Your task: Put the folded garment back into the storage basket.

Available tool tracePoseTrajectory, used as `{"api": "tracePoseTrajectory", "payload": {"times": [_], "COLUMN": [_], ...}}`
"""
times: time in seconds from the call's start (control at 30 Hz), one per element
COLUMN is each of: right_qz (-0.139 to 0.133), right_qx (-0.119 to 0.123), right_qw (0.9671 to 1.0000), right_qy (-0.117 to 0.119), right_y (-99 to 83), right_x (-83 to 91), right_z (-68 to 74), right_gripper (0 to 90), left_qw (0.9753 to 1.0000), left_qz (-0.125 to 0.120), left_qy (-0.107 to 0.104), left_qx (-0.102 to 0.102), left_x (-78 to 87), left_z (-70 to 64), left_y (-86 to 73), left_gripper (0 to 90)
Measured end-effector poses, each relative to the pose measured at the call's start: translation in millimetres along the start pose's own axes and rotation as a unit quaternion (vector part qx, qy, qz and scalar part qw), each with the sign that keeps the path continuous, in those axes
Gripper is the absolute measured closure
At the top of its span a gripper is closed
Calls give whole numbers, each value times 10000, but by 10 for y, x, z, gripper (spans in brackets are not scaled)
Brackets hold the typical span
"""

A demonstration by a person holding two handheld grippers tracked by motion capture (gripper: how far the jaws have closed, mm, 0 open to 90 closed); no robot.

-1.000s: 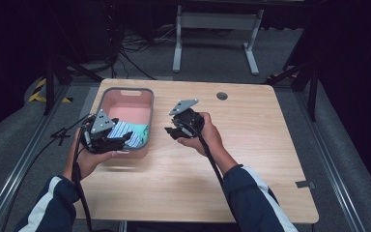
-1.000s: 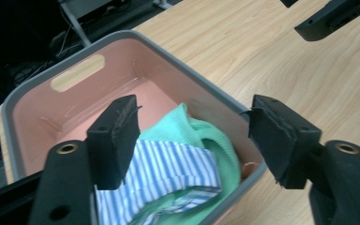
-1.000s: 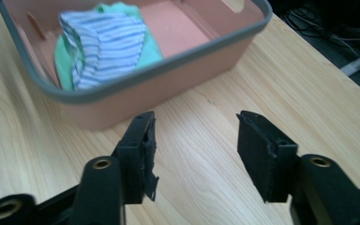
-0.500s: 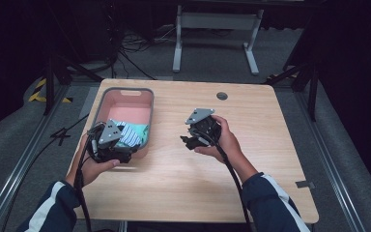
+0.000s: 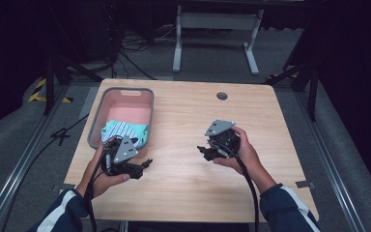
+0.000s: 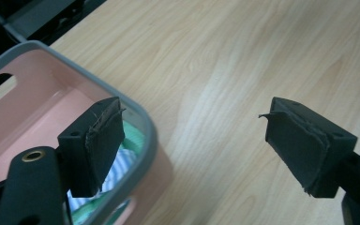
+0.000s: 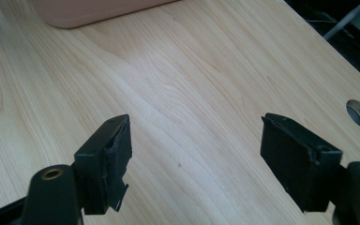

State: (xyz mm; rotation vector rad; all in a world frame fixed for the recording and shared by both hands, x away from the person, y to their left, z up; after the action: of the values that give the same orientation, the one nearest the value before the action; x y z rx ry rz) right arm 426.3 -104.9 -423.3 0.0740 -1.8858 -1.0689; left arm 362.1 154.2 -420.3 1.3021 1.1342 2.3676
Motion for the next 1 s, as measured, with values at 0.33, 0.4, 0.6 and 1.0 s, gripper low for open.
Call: {"api": "tracePoseTrajectory", "payload": {"times": [0.33, 0.4, 0.6, 1.0], "right_qz": [-18, -27, -29, 181], "right_qx": [-143, -111, -154, -439], "right_qw": [9997, 9996, 9995, 9982], "right_qy": [-199, -259, -292, -362], "right_y": [-398, -480, -757, -1496], "right_x": [176, 216, 317, 418], "right_z": [-94, -94, -128, -256], "right_gripper": [259, 257, 252, 282], "left_qw": [9992, 9987, 9981, 9930], "left_qz": [142, 155, 350, 541], "left_qy": [-296, -375, -435, -904], "left_qx": [-238, -293, -274, -542], "left_x": [-179, -212, -305, -485], "left_z": [-257, -293, -346, -515], "left_y": [-55, -80, -163, -371], "left_gripper": [191, 189, 186, 171]}}
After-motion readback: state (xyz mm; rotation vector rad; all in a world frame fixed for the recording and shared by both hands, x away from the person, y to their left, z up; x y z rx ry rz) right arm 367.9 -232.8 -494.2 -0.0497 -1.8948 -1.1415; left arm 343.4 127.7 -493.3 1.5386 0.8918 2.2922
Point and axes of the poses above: each handheld gripper's, and its own axes: x roughly backward along the jaws, y roughly out of its top, z roughly to its left, the point moved 6 cm from there along -x, roughly forward along the jaws, and after that the axes turned 5 degrees about -x, right-handed, at the moved point
